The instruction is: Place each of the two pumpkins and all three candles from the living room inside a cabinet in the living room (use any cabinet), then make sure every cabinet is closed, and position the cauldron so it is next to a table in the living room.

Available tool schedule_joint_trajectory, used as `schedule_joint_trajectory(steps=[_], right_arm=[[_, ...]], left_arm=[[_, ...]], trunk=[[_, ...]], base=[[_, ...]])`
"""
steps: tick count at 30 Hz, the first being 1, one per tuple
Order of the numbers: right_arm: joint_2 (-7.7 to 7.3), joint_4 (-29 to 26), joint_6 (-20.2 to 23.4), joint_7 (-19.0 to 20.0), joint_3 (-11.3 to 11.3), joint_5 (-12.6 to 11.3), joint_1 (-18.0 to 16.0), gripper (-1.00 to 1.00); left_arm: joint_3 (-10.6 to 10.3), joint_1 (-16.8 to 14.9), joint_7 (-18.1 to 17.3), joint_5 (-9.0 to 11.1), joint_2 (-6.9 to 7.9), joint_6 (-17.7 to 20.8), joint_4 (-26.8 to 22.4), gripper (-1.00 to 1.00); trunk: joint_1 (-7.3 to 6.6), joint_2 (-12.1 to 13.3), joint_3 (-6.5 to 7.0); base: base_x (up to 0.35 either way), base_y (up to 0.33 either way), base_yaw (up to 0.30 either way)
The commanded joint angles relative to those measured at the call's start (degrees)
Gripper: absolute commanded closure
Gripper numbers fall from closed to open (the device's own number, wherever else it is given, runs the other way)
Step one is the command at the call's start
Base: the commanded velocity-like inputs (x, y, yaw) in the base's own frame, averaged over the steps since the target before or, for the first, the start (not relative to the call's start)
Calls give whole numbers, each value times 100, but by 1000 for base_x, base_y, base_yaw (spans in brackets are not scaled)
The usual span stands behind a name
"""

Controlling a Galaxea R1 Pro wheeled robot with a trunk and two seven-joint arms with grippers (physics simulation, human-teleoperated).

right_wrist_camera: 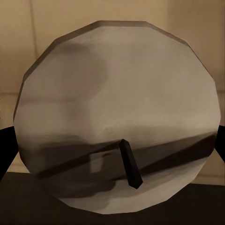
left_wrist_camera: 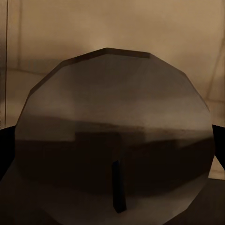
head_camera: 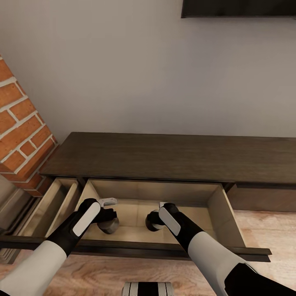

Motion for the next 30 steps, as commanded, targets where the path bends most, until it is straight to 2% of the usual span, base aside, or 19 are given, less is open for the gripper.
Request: schedule_joint_trajectory(steps=[1, 7, 10, 23, 24, 30], right_arm=[[0, -4, -7, -52, 17, -68, -5, 100], [0, -4, -7, -52, 19, -68, -5, 100], [0, -4, -7, -52, 19, -68, -5, 100], [0, -4, -7, -52, 19, -68, -5, 100], [0, -4, -7, -52, 19, -68, -5, 100], [0, -4, -7, -52, 19, -68, -5, 100]], left_arm=[[-21, -4, 55, 60, 7, 0, -8, 100], [-20, -4, 55, 60, 7, -5, -6, 100], [-17, -4, 55, 60, 7, -7, -9, 100], [-16, -4, 55, 60, 7, -9, -11, 100], [-16, -4, 55, 60, 7, -9, -12, -100], [-15, 4, 53, 67, 10, -98, -14, -100]], trunk=[[-1, -2, -5], [-1, -2, -5], [7, -6, -71], [7, -6, -71], [7, -6, -71], [7, -6, -71]], base=[[0, 0, 0], [0, 0, 0], [0, 0, 0], [0, 0, 0], [0, 0, 0], [0, 0, 0]])
